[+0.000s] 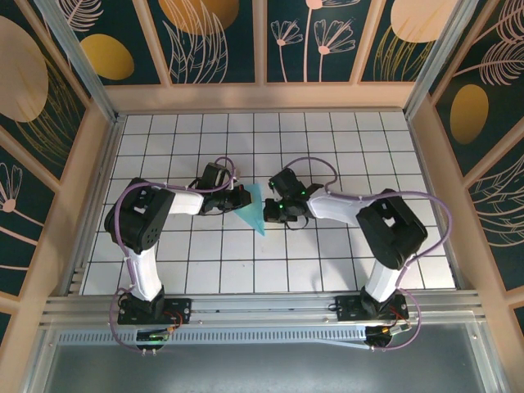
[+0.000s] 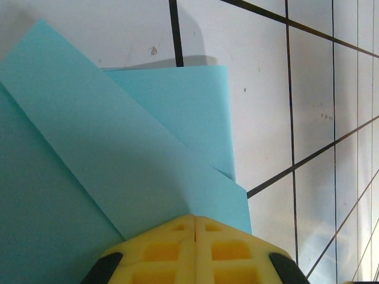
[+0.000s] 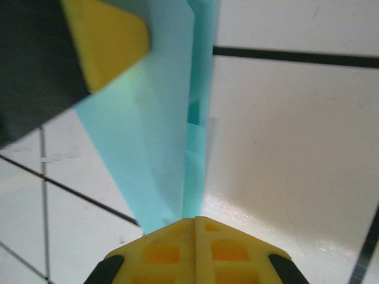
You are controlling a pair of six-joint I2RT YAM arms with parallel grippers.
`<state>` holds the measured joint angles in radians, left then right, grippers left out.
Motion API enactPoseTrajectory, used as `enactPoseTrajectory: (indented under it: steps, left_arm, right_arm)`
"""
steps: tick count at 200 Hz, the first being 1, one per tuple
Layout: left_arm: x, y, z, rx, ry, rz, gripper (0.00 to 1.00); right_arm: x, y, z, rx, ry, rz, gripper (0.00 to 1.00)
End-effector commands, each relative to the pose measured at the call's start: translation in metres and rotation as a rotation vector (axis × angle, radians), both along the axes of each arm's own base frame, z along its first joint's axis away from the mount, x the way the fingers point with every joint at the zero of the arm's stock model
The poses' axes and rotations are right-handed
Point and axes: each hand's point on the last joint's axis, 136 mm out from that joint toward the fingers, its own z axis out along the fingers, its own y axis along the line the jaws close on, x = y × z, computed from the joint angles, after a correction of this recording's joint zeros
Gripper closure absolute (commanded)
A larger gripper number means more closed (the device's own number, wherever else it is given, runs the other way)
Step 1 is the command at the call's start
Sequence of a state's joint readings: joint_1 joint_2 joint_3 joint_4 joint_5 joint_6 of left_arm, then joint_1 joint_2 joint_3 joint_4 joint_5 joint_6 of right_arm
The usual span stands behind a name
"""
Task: Fold a paper plane with a square sheet of paper (fold left side to right side)
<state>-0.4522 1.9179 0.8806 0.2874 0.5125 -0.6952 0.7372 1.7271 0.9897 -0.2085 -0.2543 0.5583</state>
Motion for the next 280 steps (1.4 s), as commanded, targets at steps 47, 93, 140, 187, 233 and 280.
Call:
enactPoseTrajectory:
  steps: [47, 93, 140, 187, 233, 280]
  left_arm:
    - [-0.014, 0.020, -0.028, 0.101, 0.052, 0.030, 1.00]
    - [-0.015, 0.020, -0.028, 0.104, 0.053, 0.030, 1.00]
    - [-0.015, 0.020, -0.029, 0.102, 0.055, 0.032, 1.00]
    - [-0.015, 0.020, -0.028, 0.098, 0.057, 0.033, 1.00]
    - [-0.016, 0.021, -0.030, 0.102, 0.059, 0.032, 1.00]
    - [-0.017, 0.021, -0.031, 0.103, 0.063, 0.033, 1.00]
  right_arm:
    - [-0.033, 0.013, 0.023, 0.229, 0.038, 0.088, 1.00]
    - [-0.034, 0.027, 0.013, 0.275, 0.062, 0.105, 1.00]
    - [-0.027, 0.034, 0.004, 0.259, 0.065, 0.109, 1.00]
    - [-0.021, 0.041, 0.002, 0.253, 0.066, 0.120, 1.00]
    - [-0.021, 0.040, -0.010, 0.225, 0.087, 0.116, 1.00]
    - [-0.022, 0.035, -0.022, 0.181, 0.105, 0.104, 1.00]
